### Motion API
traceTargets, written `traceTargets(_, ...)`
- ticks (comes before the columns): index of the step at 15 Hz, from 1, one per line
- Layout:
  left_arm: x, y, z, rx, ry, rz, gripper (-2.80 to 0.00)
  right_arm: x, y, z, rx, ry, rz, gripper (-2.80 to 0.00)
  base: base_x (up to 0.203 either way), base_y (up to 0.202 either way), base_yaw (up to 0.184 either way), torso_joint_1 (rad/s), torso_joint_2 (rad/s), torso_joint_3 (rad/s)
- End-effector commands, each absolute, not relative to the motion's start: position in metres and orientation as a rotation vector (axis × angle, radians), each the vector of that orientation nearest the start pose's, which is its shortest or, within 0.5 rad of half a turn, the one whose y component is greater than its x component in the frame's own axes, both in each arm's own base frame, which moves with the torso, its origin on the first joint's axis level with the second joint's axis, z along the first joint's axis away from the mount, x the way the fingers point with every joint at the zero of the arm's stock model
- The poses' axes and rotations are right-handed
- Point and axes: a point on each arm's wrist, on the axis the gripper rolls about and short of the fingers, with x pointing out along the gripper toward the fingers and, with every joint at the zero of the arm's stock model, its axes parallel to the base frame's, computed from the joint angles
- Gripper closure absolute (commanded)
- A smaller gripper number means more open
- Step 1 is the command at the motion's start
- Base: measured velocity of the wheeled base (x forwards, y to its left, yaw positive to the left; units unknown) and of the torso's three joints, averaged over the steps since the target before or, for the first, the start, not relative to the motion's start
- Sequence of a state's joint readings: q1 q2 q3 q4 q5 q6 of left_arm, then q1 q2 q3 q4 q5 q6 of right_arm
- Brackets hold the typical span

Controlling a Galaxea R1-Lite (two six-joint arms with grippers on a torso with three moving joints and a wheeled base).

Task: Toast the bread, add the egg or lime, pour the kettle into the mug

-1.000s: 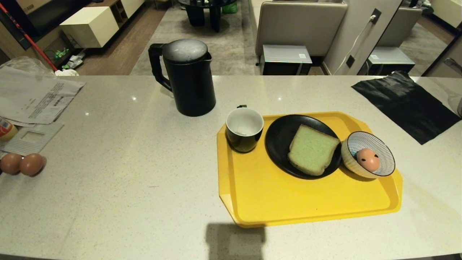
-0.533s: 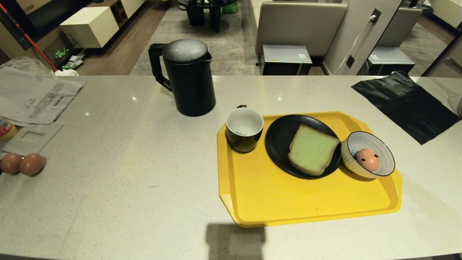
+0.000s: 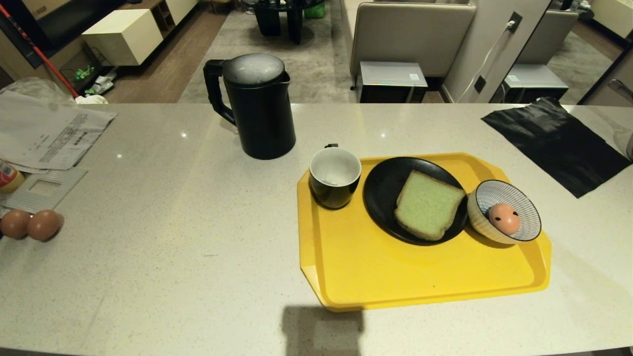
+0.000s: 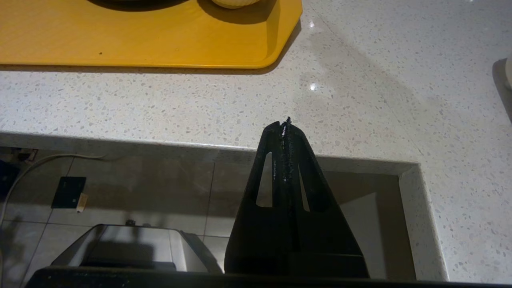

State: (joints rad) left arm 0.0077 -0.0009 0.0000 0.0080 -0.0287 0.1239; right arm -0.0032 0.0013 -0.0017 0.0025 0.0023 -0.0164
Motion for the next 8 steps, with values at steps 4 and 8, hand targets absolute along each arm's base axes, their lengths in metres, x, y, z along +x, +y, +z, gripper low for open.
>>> traceTargets(4,-0.0229,-0.0008,0.0747,0.124,0.005,-0.021,0.0,-0.0228,0.0001,0.0756,-0.017,0.003,0.0,0.0,0.0,0.0,0.0,0.0,0.0,0.0)
traceTargets(8,-0.0229,-0.0008,0.0747,0.124,0.005,-0.022,0.0,-0.0228,0.0001,0.0758,-0.017,0.002,-0.002,0.0,0.0,0.0,0.0,0.0,0.0,0.0)
